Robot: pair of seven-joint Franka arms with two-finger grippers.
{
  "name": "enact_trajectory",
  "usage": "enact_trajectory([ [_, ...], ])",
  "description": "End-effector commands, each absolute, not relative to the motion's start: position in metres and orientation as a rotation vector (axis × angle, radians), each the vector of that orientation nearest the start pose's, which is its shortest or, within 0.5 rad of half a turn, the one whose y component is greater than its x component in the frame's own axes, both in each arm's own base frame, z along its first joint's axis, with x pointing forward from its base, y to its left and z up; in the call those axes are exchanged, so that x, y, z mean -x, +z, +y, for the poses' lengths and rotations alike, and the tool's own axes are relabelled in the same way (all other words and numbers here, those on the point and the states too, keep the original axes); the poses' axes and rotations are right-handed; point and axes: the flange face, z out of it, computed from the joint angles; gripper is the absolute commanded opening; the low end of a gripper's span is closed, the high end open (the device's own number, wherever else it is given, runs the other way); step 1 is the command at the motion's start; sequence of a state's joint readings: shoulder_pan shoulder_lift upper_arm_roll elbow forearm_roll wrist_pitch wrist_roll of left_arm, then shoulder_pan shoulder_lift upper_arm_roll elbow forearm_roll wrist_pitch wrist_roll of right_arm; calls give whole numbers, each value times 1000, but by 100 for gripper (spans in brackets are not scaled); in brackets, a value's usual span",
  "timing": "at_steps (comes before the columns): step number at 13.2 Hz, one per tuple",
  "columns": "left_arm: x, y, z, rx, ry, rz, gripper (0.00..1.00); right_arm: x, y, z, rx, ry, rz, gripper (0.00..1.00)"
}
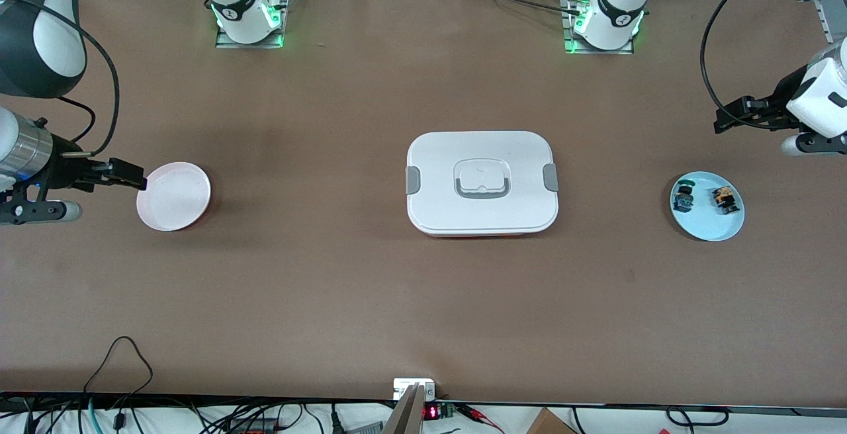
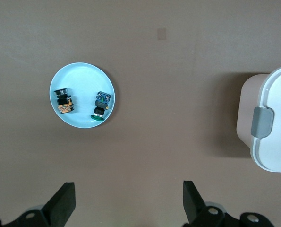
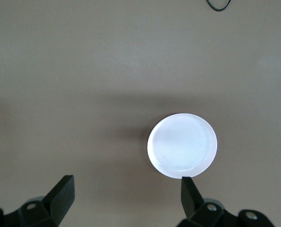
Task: Transfer orange switch to right arm and place
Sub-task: 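Move the left gripper over the light-blue plate toward the orange switch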
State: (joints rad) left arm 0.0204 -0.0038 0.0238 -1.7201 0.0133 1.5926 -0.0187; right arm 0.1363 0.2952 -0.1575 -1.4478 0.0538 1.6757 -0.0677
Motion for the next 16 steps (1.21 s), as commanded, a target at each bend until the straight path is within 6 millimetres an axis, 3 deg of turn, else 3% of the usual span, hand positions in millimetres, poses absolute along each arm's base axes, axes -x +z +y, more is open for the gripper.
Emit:
enact_trajectory([
  [1,-547,563,29,3135,188,-106,100,-646,521,8,3115,81,-67,100],
  [6,-563,570,30,3129,178,-112,100,-643,525,8,3139,91,-104,100],
  [8,-564,569,41,3129,193,-105,100,-643,525,18,3135,91,-130,100],
  [10,-559,560,50,3138,260,40,100,-643,525,28,3139,91,-152,100],
  [15,-565,515,103,3135,408,535,100,-638,534,24,3141,96,-151,100],
  [16,-567,503,120,3115,440,575,100,-635,533,15,3140,127,-125,100],
])
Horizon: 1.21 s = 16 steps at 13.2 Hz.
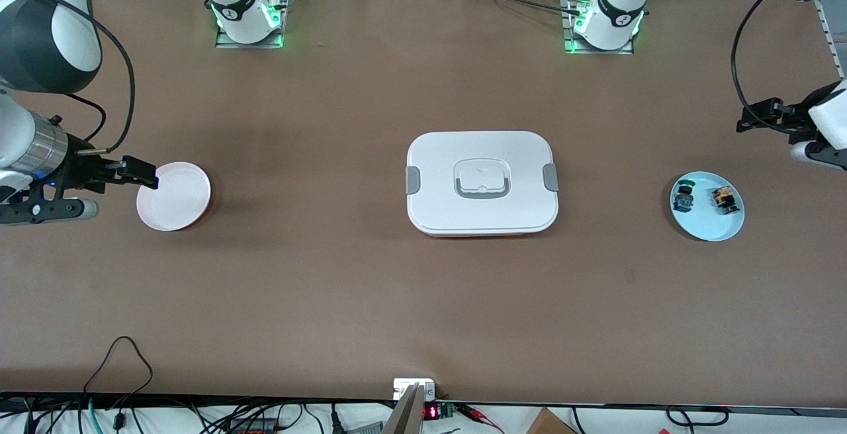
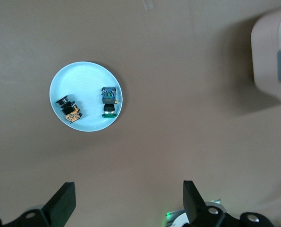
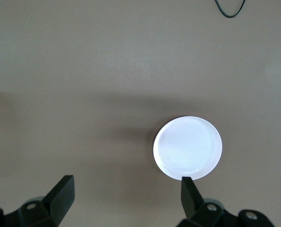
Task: Transfer orange switch to right arm and place
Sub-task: 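Move the left gripper over the light-blue plate toward the orange switch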
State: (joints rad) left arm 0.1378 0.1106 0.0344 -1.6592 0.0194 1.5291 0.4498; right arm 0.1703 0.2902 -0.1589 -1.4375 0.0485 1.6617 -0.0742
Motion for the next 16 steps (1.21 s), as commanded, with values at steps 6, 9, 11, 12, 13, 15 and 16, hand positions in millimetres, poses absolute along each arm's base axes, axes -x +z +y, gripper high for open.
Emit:
enact_trajectory([
  [6,-572,389,190,2854,365,1443,100,-626,549,2,3191,138,-107,100],
  [9,-564,335,206,2695,261,1694,100,-612,548,-8,3181,146,-86,100],
  [11,-564,298,217,2638,216,1752,100,-609,541,-17,3177,154,-65,100],
  [12,-564,280,222,2605,208,1803,100,-609,542,-23,3173,153,-48,100],
  [13,-560,264,230,2574,186,1834,100,-609,543,-31,3156,153,-21,100],
  [15,-546,240,235,2464,95,1894,100,-610,551,-31,3128,127,-8,100],
  [16,-538,230,234,2438,67,1893,100,-611,551,-27,3128,125,-20,100],
])
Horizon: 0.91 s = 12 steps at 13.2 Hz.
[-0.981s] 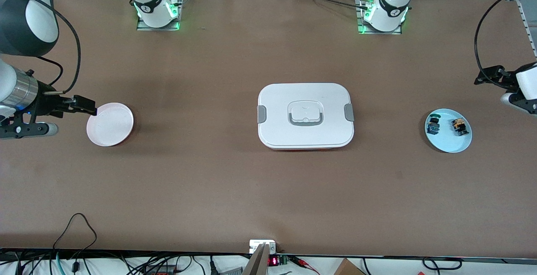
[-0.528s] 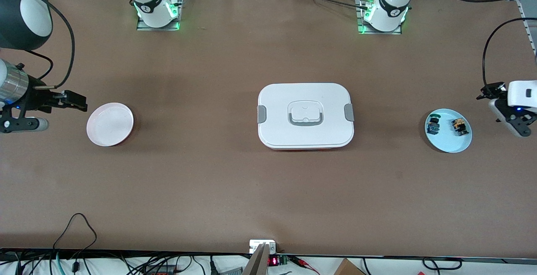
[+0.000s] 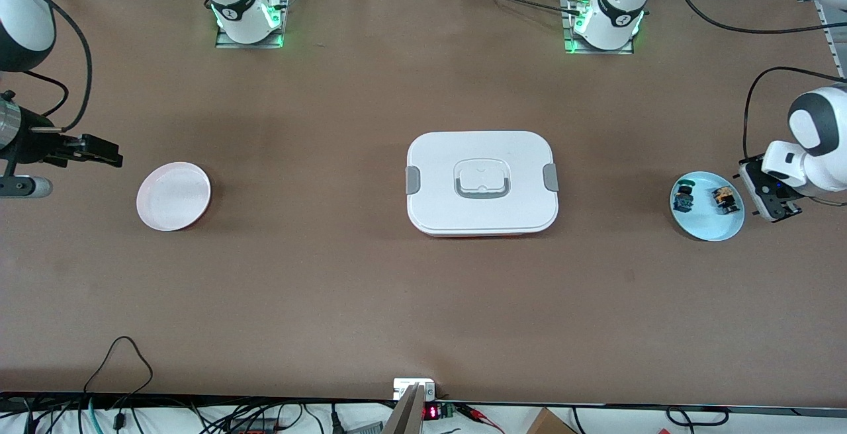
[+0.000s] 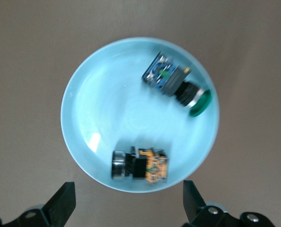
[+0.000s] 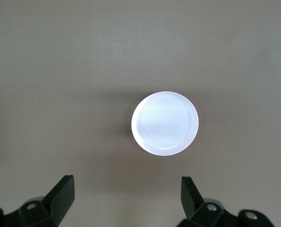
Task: Transfer orange switch to right arm and place
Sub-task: 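Lower the left gripper and close it on the orange switch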
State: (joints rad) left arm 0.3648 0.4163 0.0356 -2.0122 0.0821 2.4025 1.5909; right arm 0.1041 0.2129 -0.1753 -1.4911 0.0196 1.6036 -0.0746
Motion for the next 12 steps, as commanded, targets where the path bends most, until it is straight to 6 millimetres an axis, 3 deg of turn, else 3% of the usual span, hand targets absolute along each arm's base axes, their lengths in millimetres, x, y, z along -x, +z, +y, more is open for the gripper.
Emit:
enact_trajectory([
  [1,-533,226,240,2437,57,1876,100,-611,552,-25,3128,125,-27,100],
  [5,-534,209,242,2368,34,1938,100,-611,549,-35,3135,136,-103,100],
  [12,-536,194,241,2356,28,1947,100,-612,549,-31,3123,133,-121,100],
])
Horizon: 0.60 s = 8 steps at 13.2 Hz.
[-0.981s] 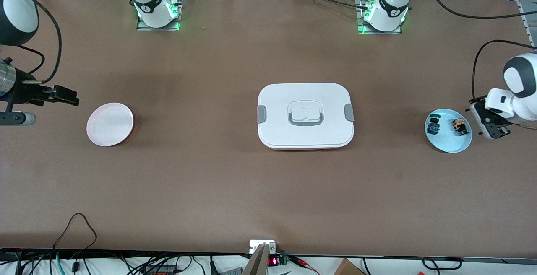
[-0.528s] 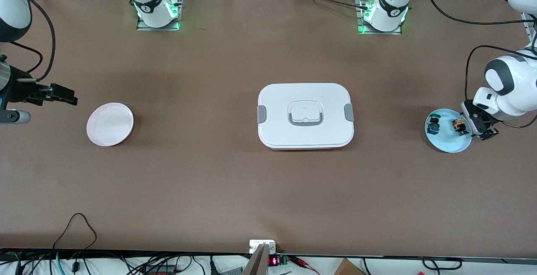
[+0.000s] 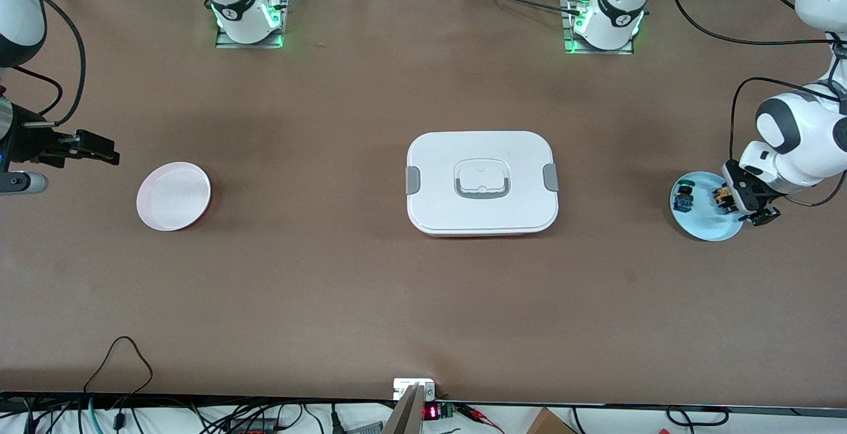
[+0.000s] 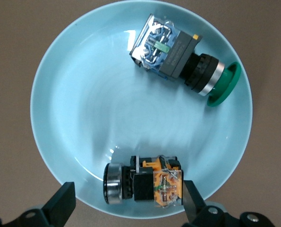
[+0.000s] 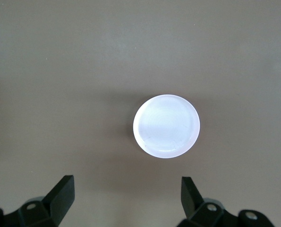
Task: Transfer orange switch to right arm and place
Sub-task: 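Lower the left gripper and close it on the orange switch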
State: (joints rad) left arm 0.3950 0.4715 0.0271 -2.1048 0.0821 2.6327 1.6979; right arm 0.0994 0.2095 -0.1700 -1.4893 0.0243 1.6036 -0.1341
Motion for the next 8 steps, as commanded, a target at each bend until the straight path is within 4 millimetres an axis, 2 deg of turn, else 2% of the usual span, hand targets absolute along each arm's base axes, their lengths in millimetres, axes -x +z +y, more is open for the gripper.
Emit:
enact_trajectory([
  [1,-536,192,241,2359,29,1946,100,-612,548,-32,3124,136,-121,100],
  [8,-531,180,245,2378,34,1940,100,-613,544,-32,3133,150,-129,100],
])
